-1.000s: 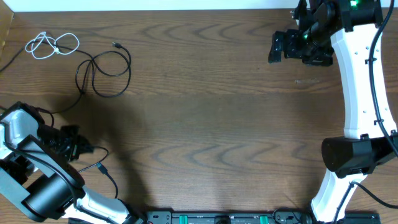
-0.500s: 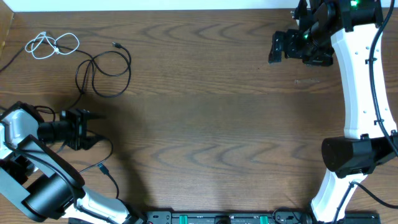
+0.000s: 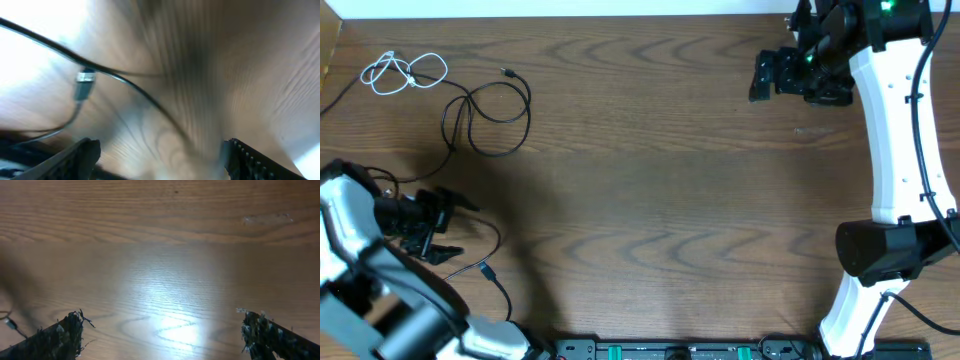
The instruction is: Untangle cables
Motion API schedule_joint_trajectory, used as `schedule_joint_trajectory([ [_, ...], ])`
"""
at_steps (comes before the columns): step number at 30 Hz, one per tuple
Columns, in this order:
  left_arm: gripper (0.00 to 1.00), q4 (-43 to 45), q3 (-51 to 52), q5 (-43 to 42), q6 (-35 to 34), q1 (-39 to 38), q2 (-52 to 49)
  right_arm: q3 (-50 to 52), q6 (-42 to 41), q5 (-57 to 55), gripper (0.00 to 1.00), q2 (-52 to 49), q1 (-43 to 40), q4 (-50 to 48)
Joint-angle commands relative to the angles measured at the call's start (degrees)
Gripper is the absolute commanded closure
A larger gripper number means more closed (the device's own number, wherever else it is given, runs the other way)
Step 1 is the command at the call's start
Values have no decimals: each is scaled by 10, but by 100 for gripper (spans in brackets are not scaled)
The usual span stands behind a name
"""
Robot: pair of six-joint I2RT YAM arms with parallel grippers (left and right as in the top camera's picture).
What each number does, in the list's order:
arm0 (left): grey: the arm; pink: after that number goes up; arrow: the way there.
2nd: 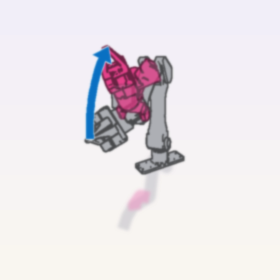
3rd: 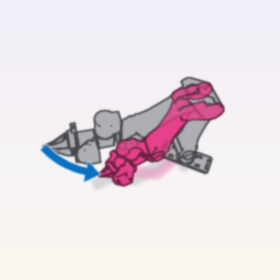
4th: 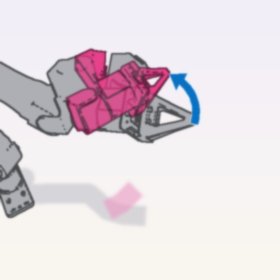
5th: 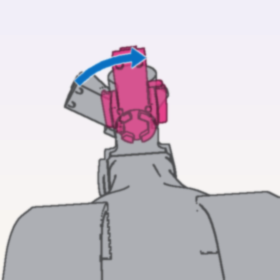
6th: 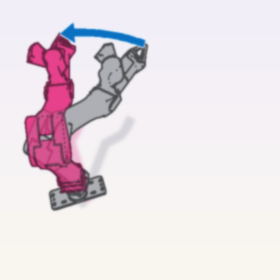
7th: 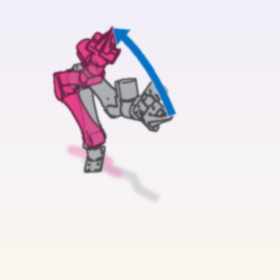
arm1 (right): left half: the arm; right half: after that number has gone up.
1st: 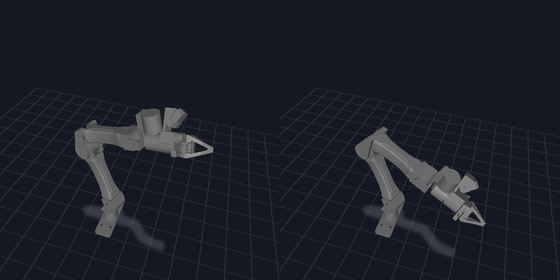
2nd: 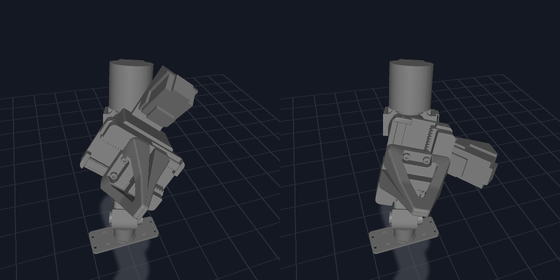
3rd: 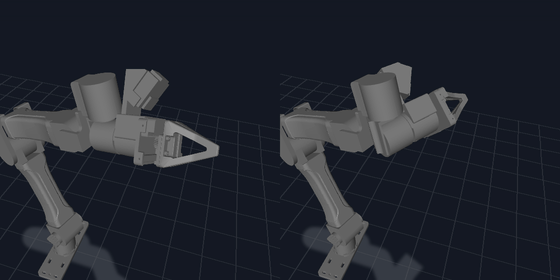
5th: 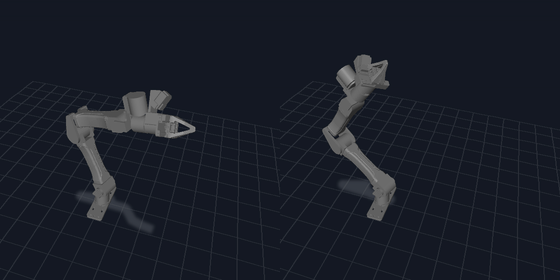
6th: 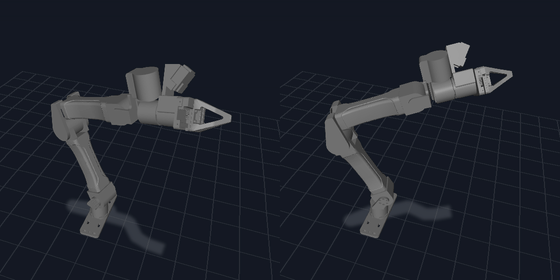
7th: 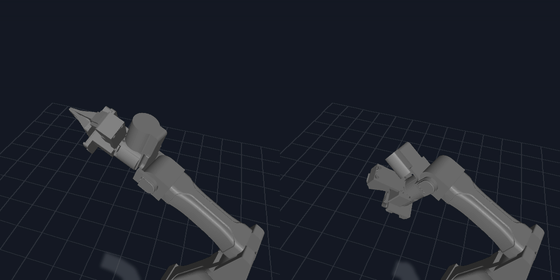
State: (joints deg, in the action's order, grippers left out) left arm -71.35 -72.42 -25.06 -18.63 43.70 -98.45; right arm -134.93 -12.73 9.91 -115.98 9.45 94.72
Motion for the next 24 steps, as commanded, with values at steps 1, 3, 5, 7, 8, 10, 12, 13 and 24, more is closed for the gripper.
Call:
schedule_joint_trajectory([
  [1, 14, -17, -17, 61, -10, -1, 69, -2, 8, 33, 1, 17, 27, -16],
  [3, 10, -29, -17, 61, 1, -1, 96, -2, 8, 42, 1, 17, 41, -29],
  [5, 6, -36, -17, 61, 10, -1, 118, -2, 8, 42, 1, 15, 61, -42],
  [7, 5, -43, -17, 61, 10, -1, 137, -2, 8, 42, 1, 12, 80, -56],
  [8, 5, -44, -17, 61, 9, -1, 144, -2, 7, 42, 1, 10, 91, -62],
  [10, 5, -37, -17, 65, 0, 0, 155, -2, -6, 42, 1, 4, 115, -75],
  [12, 5, -30, -17, 68, -37, 10, 162, -2, -22, 42, 1, -5, 139, -86],
  [13, 5, -27, -17, 68, -64, 22, 164, -2, -32, 42, 1, -12, 154, -92],
  [24, 4, -20, -17, 103, -137, 175, 164, -2, -73, 96, 1, -96, 288, -222],
])
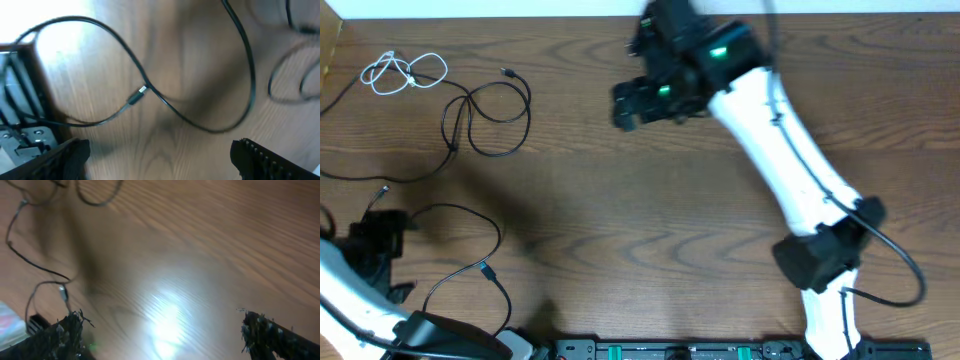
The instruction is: Untangle cables
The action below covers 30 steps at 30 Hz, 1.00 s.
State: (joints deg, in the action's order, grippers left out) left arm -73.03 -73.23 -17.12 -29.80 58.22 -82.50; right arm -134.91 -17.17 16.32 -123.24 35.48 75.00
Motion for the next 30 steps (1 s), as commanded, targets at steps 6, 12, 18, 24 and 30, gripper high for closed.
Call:
schedule_joint_trajectory([
  [6, 4, -11, -7, 37, -26, 63, 4, -2, -34, 80, 1, -97, 97, -157],
  [12, 4, -11, -7, 65, -24, 64, 4, -2, -33, 117, 1, -162, 159, -253],
  [18, 4, 6, -7, 65, -24, 64, 4, -2, 8, 110, 1, -179, 200, -285],
  [24, 4, 7, -7, 64, -24, 64, 4, -12, 10, 39, 1, -140, 196, -245],
  [30, 4, -75, 2, 1, -19, 63, 4, -12, 17, -52, 1, -32, 137, -138],
])
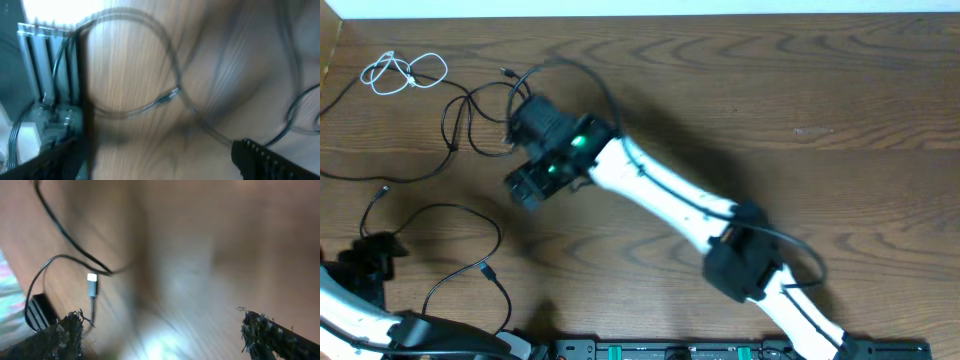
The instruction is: Untangle cables
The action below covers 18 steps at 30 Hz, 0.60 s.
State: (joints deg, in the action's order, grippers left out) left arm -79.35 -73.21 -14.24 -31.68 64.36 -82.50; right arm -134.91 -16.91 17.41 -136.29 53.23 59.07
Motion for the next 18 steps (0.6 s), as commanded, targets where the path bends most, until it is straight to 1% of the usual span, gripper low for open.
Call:
schedule_joint_trajectory([
  [1, 3, -14, 7, -24, 5, 0, 4, -12, 14, -71, 1, 117, -52, 40],
  [3, 3, -13, 24, 12, 8, 0, 4, -12, 13, -77, 1, 148, -76, 76],
  [5, 4, 0, 48, 78, -29, 0, 4, -12, 13, -76, 1, 175, -103, 109],
  [8, 3, 17, 79, 147, -83, 0, 2, -12, 8, -76, 1, 200, -134, 150],
  [10, 3, 31, 96, 153, -106, 0, 2, -12, 9, -76, 1, 205, -145, 174],
  [12, 3, 52, 112, 153, -107, 0, 2, -12, 9, -77, 1, 205, -153, 202],
  [16, 3, 57, 135, 154, -106, 0, 2, -11, 30, -81, 1, 198, -161, 251],
  [18, 3, 67, 144, 170, -106, 0, 2, -11, 45, -81, 1, 197, -161, 263],
])
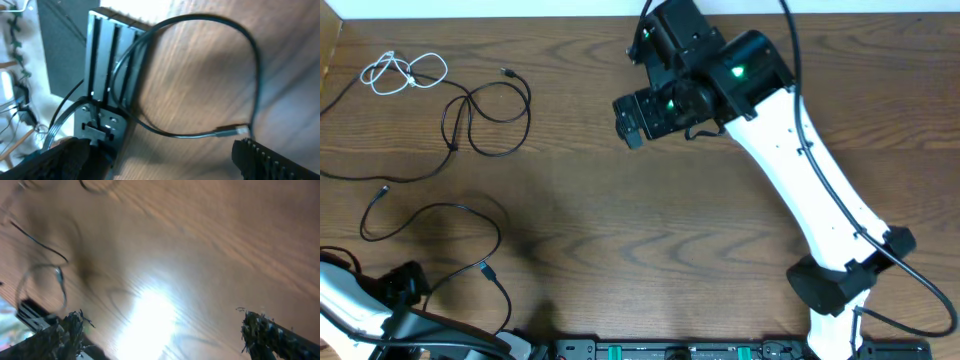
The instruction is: Untangle cables
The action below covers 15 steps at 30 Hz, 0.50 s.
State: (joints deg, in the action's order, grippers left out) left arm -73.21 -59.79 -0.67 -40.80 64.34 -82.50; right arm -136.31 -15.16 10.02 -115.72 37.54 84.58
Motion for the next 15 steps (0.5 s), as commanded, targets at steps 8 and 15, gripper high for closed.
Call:
schedule_joint_trajectory([
  [8, 3, 52, 54, 97, -53, 0, 2, 3, 31, -7, 1, -9, -4, 23],
  [15, 4, 132, 112, 93, -57, 0, 1, 3, 33, -12, 1, -9, -4, 19],
])
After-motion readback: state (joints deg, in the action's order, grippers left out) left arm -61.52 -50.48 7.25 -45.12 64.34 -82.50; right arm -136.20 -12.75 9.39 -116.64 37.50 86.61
